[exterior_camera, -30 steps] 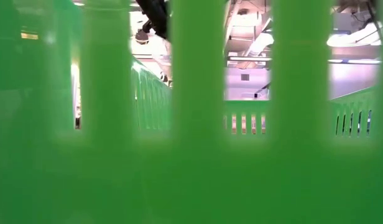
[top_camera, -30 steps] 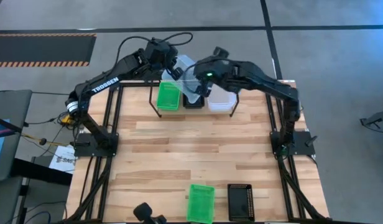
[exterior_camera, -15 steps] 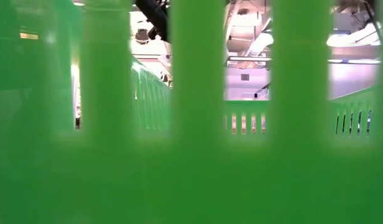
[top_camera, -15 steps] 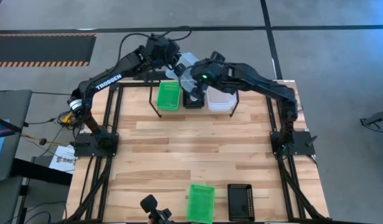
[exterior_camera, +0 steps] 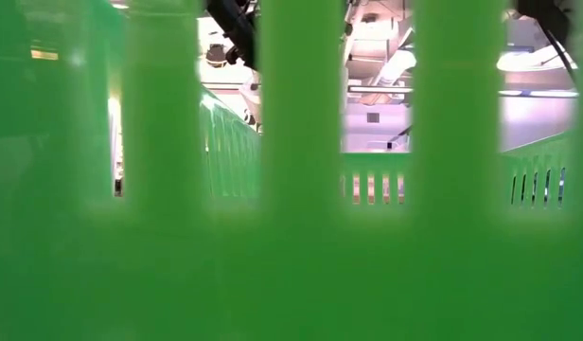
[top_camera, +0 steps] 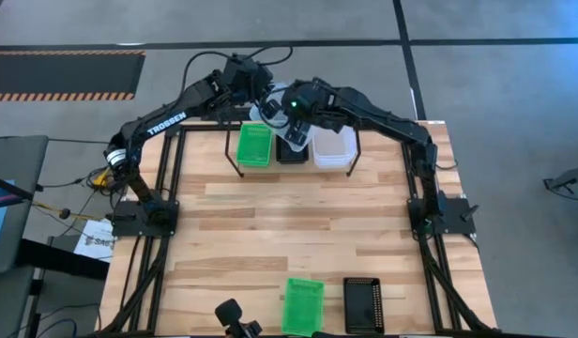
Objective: Stack baskets on shelf by color
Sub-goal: Stack the transparent bin into the transparent bin on the shelf
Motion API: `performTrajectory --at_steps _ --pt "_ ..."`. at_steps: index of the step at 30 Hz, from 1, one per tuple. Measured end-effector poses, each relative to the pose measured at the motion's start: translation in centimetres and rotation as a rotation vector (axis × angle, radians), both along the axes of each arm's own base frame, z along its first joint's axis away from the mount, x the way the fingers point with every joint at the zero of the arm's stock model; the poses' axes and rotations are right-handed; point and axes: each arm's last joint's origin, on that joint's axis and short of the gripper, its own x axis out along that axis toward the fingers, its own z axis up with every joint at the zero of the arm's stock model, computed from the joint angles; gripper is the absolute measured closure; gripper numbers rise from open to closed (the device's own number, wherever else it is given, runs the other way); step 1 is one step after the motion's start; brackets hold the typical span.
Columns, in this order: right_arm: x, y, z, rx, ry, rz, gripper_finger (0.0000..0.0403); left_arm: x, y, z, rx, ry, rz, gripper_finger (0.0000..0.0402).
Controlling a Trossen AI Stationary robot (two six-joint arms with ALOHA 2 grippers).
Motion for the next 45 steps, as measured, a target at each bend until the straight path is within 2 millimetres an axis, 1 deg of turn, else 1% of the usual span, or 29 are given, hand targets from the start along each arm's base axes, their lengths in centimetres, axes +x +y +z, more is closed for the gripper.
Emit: performTrajectory --at_steps 4,6,8,10,11,12,16,19,22,26,28,33,37,40,45 --pt "-0.3 -0.7 0.0 0.008 -0.003 -0.02 0.0247 0.0 -0.1 0.0 0.0 0.001 -0.003 0.0401" --pt "-0.6 -1.0 0.1 0.011 -0.006 -0.032 0.0261 0.1 -0.2 0.0 0.0 -0.001 -0.006 0.0401" --pt "-0.8 -1.4 0.1 0.027 -0.009 -0.043 0.029 0.2 -0.3 0.0 -0.001 0.001 -0.012 0.0401" --pt "-0.9 -1.7 -0.1 0.057 -0.011 -0.034 0.0338 0.3 -0.6 0.3 -0.003 0.005 -0.02 0.0401" --pt "-1.0 -1.8 -0.2 0.072 -0.014 -0.026 0.0367 0.4 -0.8 0.5 0.001 0.004 -0.027 0.0401" --pt "-1.0 -1.9 -0.2 0.087 -0.018 -0.018 0.0384 0.5 -1.1 0.9 0.011 0.0 -0.036 0.0401" --pt "-1.2 -2.4 -0.3 0.1 -0.027 -0.04 0.0397 1.1 -2.7 3.2 0.085 -0.03 -0.063 0.0401" --pt "-1.2 -2.7 -0.2 0.098 -0.044 -0.046 0.04 1.3 -4.1 5.2 0.181 -0.009 -0.061 0.0401" --pt "-1.3 -2.9 -0.1 0.101 -0.047 -0.04 0.04 1.4 -5.9 6.8 0.298 0.05 0.013 0.0401" --pt "-1.4 -3.1 0.0 0.096 -0.046 -0.039 0.0401 1.5 -7.6 8.1 0.371 0.068 0.077 0.0393" --pt "-1.4 -2.9 0.0 0.096 -0.042 -0.033 0.0401 1.5 -8.1 8.3 0.382 0.067 0.093 0.0387" --pt "-0.9 -2.1 0.0 0.073 -0.022 0.022 0.0402 1.2 -8.1 7.8 0.315 0.068 0.111 0.038" --pt "-0.9 -1.1 0.8 0.034 0.006 0.098 0.0398 1.1 -7.8 7.4 0.255 0.053 0.093 0.0388" --pt "-1.2 -0.2 1.5 0.008 0.026 0.137 0.0377 0.9 -7.5 7.3 0.245 0.053 0.1 0.0398" --pt "-1.7 1.8 2.5 -0.069 0.055 0.118 0.0323 0.5 -6.9 7.0 0.208 0.065 0.124 0.0399"
